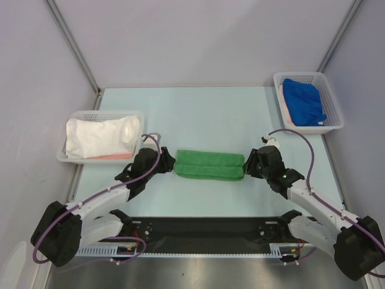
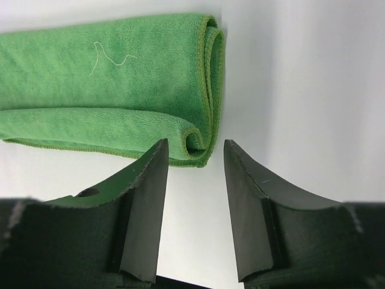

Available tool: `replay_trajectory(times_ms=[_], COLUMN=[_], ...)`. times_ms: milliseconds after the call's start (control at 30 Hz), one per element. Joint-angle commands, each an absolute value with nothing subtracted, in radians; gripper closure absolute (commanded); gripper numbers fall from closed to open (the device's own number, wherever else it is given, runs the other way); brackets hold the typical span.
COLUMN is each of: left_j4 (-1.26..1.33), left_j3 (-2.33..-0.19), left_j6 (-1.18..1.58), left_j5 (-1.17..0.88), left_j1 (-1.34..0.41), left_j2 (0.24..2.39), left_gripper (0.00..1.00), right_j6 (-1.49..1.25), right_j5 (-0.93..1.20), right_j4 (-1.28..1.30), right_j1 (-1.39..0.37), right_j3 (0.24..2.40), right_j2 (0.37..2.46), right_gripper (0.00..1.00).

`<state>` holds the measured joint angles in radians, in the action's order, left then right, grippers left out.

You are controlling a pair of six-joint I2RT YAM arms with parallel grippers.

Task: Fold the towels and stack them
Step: Fold the towel

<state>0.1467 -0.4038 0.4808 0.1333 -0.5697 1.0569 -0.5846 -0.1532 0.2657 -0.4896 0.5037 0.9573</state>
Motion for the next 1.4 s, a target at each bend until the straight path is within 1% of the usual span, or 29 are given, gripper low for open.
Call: replay_trajectory(times_ms=[0,33,100,167,233,267,333,367,433,467,500,567,633,767,833,867,967,1033,1067,1233,1367], left_j4=[0.078,0.057,0.037,0.057,0.057,0.042,0.023,0.023,0.037,0.038,0.041,0.040,0.038,0.031,0.031,0.029,0.018,0.008,-0.023,-0.084,-0.075], left_j3=[-0.497,-0.520,-0.584,-0.600,-0.612,-0.635,-0.643,-0.635,-0.614,-0.597,-0.589,-0.566,-0.548,-0.497,-0.480,-0.473,-0.479,-0.498,-0.523,-0.629,-0.716], left_j6=[0.509,0.517,0.509,0.508,0.494,0.486,0.477,0.474,0.474,0.472,0.469,0.457,0.451,0.457,0.472,0.477,0.498,0.514,0.521,0.523,0.502], left_j5=[0.198,0.199,0.169,0.126,0.106,0.092,0.075,0.055,0.043,0.038,0.028,0.011,0.008,0.008,0.008,0.017,0.038,0.063,0.090,0.129,0.124], left_j1=[-0.574,-0.574,-0.575,-0.578,-0.578,-0.578,-0.580,-0.580,-0.587,-0.592,-0.594,-0.595,-0.597,-0.598,-0.598,-0.598,-0.598,-0.597,-0.597,-0.592,-0.572], left_j2=[1.101,1.138,1.196,1.256,1.319,1.345,1.379,1.388,1.379,1.362,1.352,1.335,1.309,1.276,1.247,1.236,1.186,1.174,1.170,1.247,1.370], left_gripper=[0.51,0.51,0.55,0.54,0.51,0.51,0.53,0.54,0.57,0.58,0.58,0.60,0.60,0.62,0.60,0.58,0.55,0.53,0.51,0.50,0.49], right_j6=[-0.609,-0.615,-0.618,-0.623,-0.627,-0.635,-0.640,-0.641,-0.652,-0.655,-0.660,-0.666,-0.678,-0.701,-0.709,-0.715,-0.713,-0.709,-0.704,-0.664,-0.631], right_j5=[-0.164,-0.167,-0.199,-0.251,-0.252,-0.259,-0.262,-0.261,-0.268,-0.267,-0.271,-0.279,-0.281,-0.273,-0.272,-0.275,-0.282,-0.294,-0.296,-0.324,-0.266], right_j4=[0.262,0.261,0.271,0.281,0.281,0.276,0.275,0.275,0.276,0.278,0.288,0.301,0.314,0.354,0.391,0.423,0.475,0.485,0.479,0.454,0.346], right_j1=[-0.505,-0.511,-0.550,-0.572,-0.583,-0.586,-0.597,-0.603,-0.620,-0.626,-0.632,-0.647,-0.650,-0.653,-0.652,-0.653,-0.655,-0.655,-0.655,-0.646,-0.563], right_j3=[0.572,0.586,0.629,0.649,0.658,0.654,0.641,0.635,0.612,0.604,0.600,0.577,0.557,0.509,0.506,0.508,0.537,0.577,0.590,0.689,0.718], right_j2=[0.985,1.033,1.081,1.156,1.195,1.216,1.223,1.220,1.197,1.187,1.169,1.152,1.117,1.051,1.004,0.988,0.930,0.922,0.939,1.081,1.201], right_gripper=[0.55,0.55,0.56,0.54,0.52,0.50,0.51,0.55,0.59,0.65,0.67,0.71,0.72,0.68,0.65,0.62,0.56,0.55,0.54,0.52,0.52])
